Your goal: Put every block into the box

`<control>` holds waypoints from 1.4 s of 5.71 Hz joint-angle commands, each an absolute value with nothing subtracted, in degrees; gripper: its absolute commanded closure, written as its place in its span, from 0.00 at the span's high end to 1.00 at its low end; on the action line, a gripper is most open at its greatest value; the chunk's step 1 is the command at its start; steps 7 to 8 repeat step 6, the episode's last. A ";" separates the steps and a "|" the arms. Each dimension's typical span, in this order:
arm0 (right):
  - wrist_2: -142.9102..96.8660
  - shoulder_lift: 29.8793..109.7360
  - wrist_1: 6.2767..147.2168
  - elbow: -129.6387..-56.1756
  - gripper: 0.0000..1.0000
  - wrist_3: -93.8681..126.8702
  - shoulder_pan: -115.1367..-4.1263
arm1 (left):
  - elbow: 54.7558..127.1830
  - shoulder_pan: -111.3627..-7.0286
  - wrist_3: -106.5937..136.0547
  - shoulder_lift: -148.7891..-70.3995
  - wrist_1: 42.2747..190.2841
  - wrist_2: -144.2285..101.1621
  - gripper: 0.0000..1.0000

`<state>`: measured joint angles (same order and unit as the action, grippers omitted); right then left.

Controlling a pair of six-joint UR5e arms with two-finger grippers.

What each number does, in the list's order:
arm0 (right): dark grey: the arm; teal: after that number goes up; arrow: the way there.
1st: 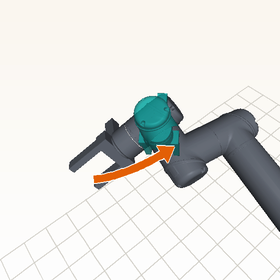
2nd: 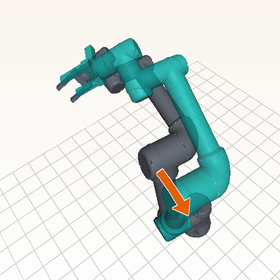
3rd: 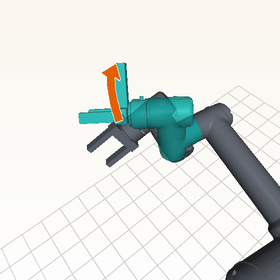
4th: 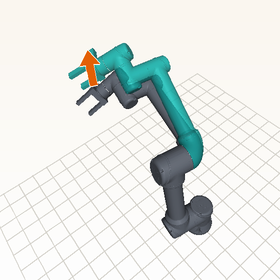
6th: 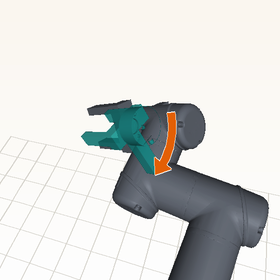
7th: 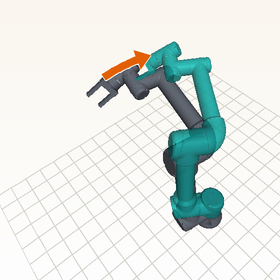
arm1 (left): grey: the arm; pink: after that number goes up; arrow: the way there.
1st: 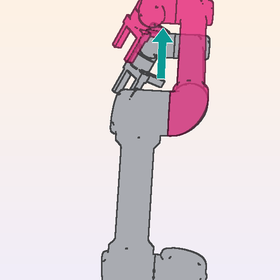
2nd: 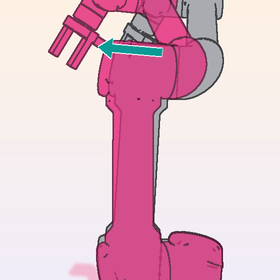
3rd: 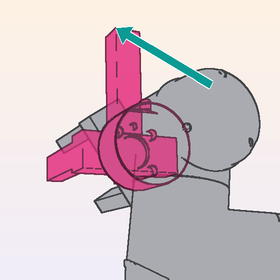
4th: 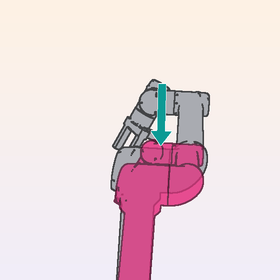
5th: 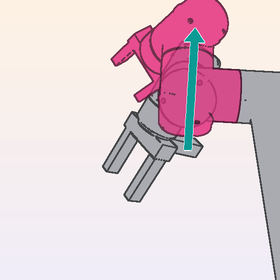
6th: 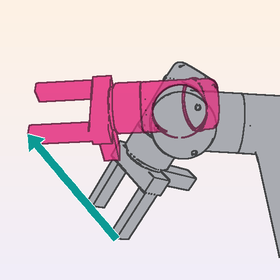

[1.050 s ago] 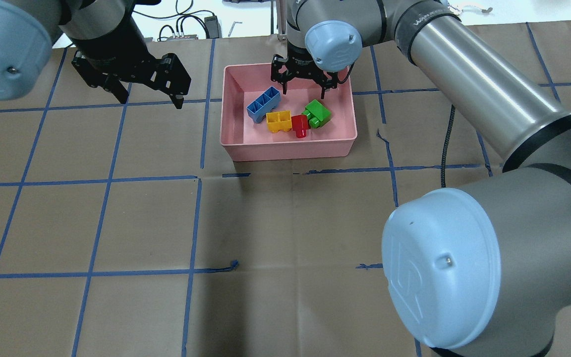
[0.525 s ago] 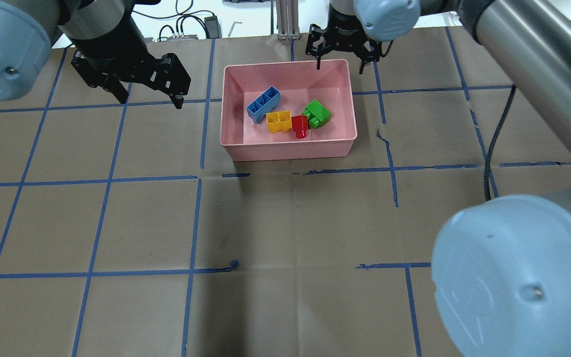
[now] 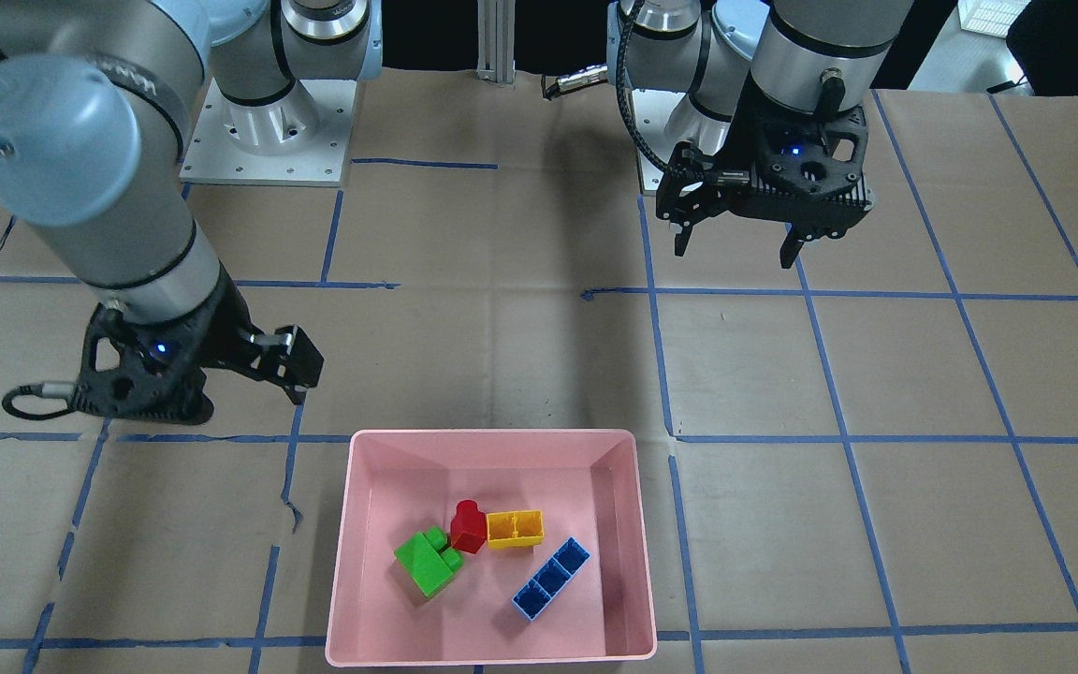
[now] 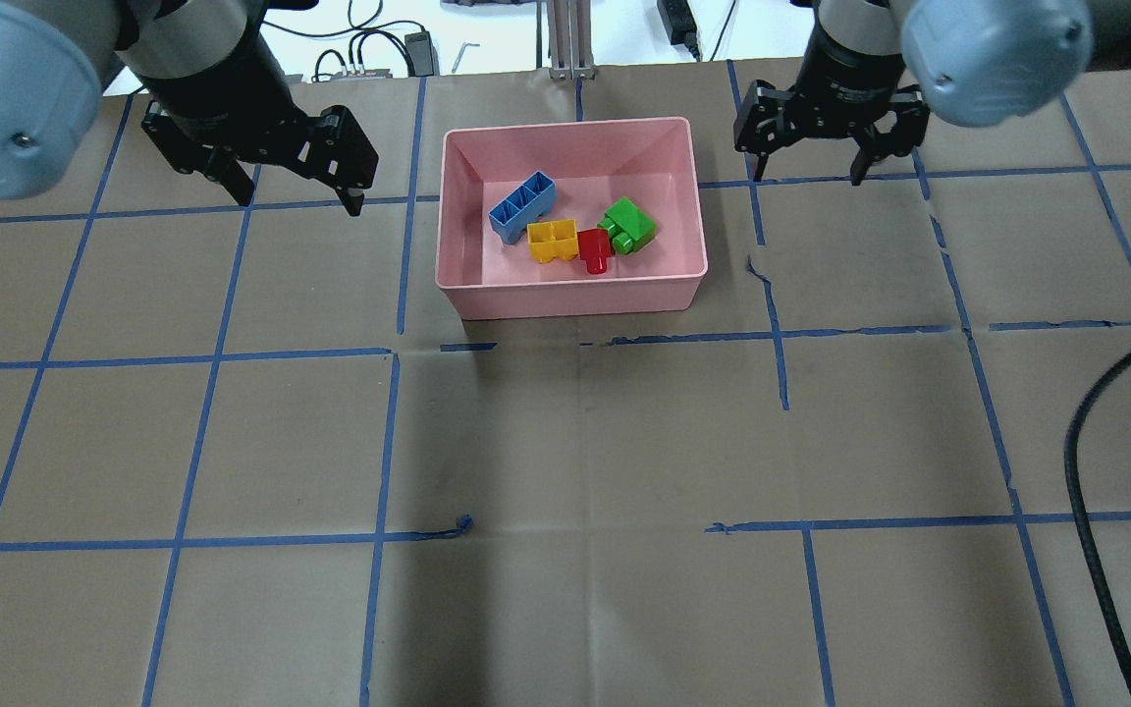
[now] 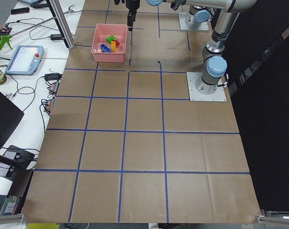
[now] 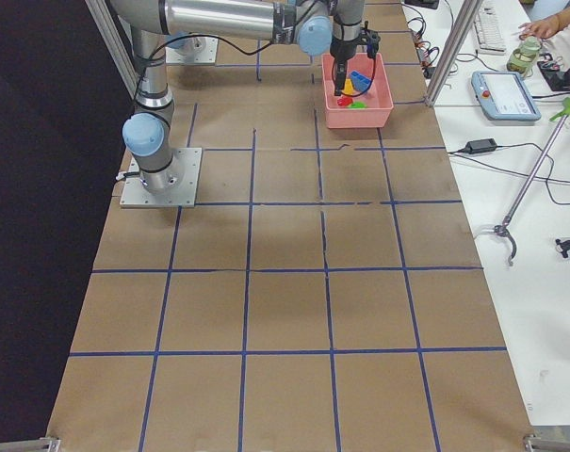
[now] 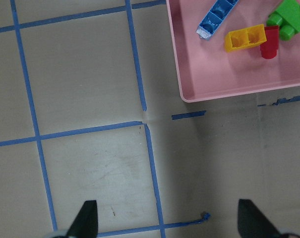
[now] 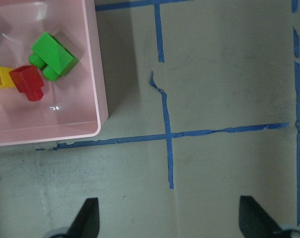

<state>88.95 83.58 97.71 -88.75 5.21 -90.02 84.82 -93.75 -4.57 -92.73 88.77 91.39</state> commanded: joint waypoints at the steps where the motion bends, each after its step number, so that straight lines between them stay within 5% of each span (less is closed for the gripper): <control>1: 88.86 87.62 94.75 -90.18 0.99 5.36 -90.09 | 84.81 -93.78 -4.57 -92.72 88.77 91.41 1.00; 8: 88.95 87.89 94.92 -90.18 0.99 5.36 -91.32 | 84.90 -93.78 -4.57 -92.72 88.77 91.41 1.00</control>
